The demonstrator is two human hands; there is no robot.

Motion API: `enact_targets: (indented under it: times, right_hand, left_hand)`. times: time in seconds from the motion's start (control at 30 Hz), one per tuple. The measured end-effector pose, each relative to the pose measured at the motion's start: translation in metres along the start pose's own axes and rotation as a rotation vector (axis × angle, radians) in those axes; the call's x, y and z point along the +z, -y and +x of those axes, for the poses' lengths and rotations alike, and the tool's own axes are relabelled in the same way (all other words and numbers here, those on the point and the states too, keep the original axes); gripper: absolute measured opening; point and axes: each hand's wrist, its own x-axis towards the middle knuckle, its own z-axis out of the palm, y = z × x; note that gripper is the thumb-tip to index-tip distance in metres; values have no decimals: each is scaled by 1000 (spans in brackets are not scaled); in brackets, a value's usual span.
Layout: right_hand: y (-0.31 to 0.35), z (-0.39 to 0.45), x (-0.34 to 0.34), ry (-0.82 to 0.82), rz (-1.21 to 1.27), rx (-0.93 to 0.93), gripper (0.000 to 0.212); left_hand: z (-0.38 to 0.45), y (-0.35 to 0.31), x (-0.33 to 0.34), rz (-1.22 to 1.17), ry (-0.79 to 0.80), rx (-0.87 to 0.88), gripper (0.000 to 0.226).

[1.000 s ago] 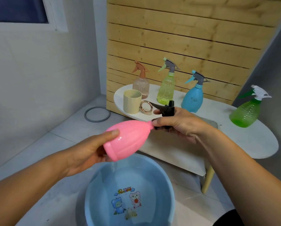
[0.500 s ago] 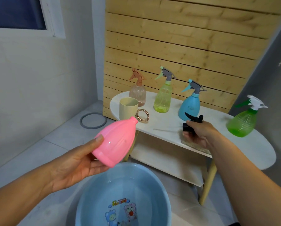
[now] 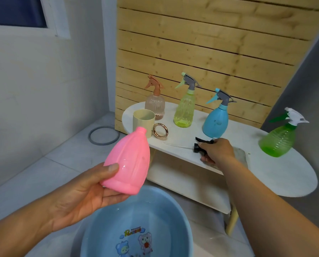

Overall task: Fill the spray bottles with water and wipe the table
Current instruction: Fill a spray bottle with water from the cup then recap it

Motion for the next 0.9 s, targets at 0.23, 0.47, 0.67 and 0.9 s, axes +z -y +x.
enact_targets:
  times: [0.23, 0.47, 0.67, 0.9]
  right_hand:
    - [8, -10, 8, -209, -461, -200, 46]
    - [77, -33, 73, 194, -316, -505, 31]
    - [109, -23, 106, 355, -517, -482, 16]
    - [120, -24, 106, 369, -469, -416, 43]
  left_hand:
    - [-2, 8, -3, 178, 4, 40, 86]
    - [0, 1, 3, 425, -174, 141, 102]
    - [4, -4, 1, 489, -229, 204, 108]
    - [6, -2, -13, 586, -219, 202, 106]
